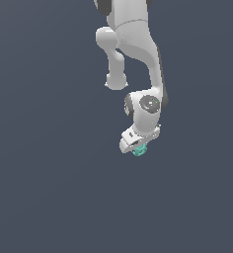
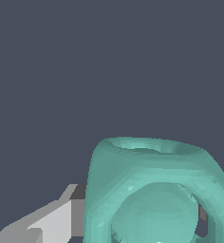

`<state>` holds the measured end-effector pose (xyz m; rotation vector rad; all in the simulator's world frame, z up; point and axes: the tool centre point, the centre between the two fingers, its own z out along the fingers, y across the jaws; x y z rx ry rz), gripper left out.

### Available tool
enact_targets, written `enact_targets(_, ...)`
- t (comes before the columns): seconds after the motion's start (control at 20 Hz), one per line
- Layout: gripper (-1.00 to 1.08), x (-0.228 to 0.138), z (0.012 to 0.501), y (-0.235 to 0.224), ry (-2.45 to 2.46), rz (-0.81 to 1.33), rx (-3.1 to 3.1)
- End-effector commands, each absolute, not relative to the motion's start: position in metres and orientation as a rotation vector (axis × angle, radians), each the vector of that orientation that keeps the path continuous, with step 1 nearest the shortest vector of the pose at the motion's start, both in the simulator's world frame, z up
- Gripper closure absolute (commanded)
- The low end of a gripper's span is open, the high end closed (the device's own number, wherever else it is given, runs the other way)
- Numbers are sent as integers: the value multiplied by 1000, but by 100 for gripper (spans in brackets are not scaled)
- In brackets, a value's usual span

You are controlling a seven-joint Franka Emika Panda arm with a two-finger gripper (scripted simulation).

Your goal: Pick up the object and move it to a goal position.

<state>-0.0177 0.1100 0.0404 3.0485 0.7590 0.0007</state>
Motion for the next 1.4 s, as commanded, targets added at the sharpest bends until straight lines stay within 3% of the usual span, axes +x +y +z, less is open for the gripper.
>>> enact_targets(0.0, 108, -18, 39, 110, 759, 0, 3049)
enact_targets(0.7, 108, -11, 53, 105, 801, 40, 3042)
enact_targets(1.35, 108, 19, 119, 81, 1017, 244, 2995)
